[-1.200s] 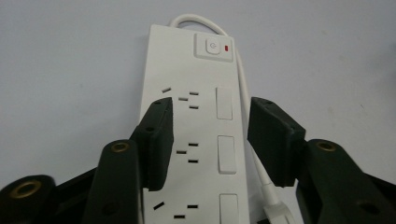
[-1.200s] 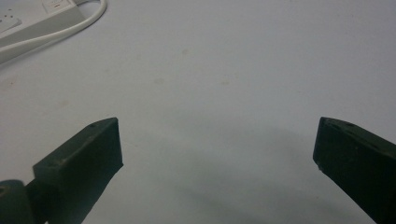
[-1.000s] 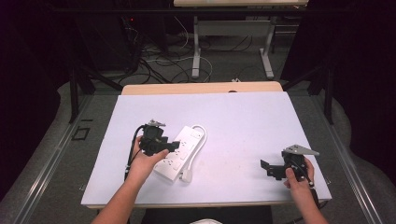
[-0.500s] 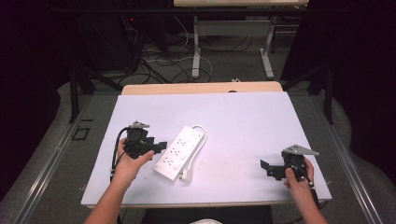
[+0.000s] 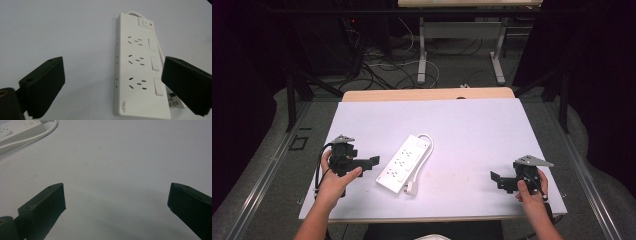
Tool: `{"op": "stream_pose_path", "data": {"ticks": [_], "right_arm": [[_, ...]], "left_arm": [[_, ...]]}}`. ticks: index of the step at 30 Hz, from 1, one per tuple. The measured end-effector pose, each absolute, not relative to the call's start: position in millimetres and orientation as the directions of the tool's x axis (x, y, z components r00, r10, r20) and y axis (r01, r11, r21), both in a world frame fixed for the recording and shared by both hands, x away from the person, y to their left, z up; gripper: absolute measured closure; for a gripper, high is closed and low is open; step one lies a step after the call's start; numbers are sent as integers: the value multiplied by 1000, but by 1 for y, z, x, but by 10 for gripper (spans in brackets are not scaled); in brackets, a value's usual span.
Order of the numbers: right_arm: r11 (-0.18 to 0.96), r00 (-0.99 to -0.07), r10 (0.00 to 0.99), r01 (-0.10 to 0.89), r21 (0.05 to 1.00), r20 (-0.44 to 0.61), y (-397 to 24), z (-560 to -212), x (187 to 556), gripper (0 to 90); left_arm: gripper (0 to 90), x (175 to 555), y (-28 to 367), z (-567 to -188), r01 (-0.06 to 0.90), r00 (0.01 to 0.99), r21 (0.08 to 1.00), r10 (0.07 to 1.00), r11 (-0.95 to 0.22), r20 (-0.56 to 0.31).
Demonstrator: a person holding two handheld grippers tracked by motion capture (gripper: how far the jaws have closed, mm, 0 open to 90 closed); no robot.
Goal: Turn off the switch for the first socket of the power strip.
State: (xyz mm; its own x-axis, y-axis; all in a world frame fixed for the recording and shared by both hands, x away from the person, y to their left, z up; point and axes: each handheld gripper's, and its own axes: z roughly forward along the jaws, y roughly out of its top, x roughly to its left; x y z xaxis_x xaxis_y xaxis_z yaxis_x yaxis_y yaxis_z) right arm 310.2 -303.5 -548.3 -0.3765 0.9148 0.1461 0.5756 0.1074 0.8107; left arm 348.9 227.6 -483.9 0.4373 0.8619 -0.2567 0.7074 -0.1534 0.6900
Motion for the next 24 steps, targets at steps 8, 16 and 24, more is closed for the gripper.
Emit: {"op": "stream_pose_path", "data": {"ticks": [8,16,24], "right_arm": [[102,-371,917,572,814,146,-302,-548,310,9],[94,-367,917,579,810,156,-304,-548,309,9],[98,-367,919,567,818,144,-305,-548,309,10]], "left_arm": [[3,342,241,-492,696,409,705,883,-138,-232],[3,337,253,-500,706,374,699,897,-111,-235],[3,331,269,-511,709,331,702,911,-67,-247]]}}
